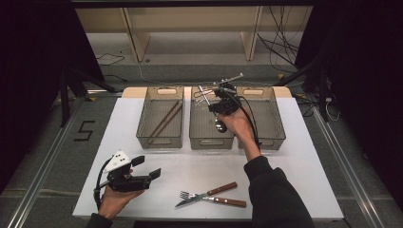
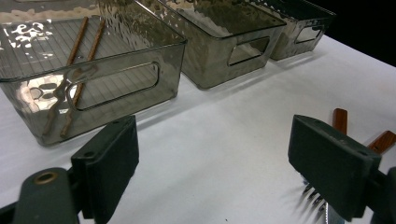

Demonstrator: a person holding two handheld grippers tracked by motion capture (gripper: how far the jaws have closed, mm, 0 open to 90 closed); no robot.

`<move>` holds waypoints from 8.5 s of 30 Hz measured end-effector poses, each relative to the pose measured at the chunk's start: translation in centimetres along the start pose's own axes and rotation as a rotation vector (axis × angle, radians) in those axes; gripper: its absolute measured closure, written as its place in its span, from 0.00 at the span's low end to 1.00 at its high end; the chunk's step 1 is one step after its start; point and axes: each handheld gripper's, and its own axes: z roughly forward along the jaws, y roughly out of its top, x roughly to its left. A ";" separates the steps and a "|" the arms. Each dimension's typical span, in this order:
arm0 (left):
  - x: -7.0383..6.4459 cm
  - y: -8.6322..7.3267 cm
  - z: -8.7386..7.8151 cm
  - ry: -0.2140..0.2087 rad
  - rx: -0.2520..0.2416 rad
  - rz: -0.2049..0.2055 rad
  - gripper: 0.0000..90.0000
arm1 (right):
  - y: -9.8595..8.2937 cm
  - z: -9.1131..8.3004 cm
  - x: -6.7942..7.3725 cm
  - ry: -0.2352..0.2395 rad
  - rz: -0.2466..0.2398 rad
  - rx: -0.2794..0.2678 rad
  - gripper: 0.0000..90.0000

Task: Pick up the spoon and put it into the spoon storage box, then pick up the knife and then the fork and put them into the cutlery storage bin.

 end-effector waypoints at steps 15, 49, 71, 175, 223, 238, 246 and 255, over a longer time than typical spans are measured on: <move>0.0 0.0 0.0 -0.002 -0.002 0.002 0.18 | 0.0 2.3 -0.7 -0.030 0.017 0.019 0.95; 0.0 0.0 0.0 -0.006 0.001 0.000 0.18 | -0.9 2.2 -0.9 0.054 0.025 0.031 0.49; 0.0 0.0 0.1 0.000 0.003 -0.001 0.18 | -7.5 -5.3 3.1 0.248 -0.224 -0.016 0.35; -0.1 0.0 0.0 -0.007 -0.001 0.011 0.18 | -16.6 -2.0 6.6 0.282 -0.684 0.428 0.48; -0.1 -0.1 0.2 -0.005 0.010 0.014 0.18 | -17.5 -0.6 8.6 0.274 -0.905 0.566 0.80; -0.1 -0.1 0.1 -0.005 0.010 0.014 0.18 | -17.6 -0.9 8.8 0.293 -0.927 0.568 0.85; -0.1 -0.1 0.1 -0.004 0.008 0.015 0.18 | -16.7 -1.8 7.7 0.267 -0.877 0.501 0.86; -0.1 -0.1 0.1 -0.002 0.004 0.012 0.18 | -15.7 -2.8 5.9 0.227 -0.786 0.419 0.86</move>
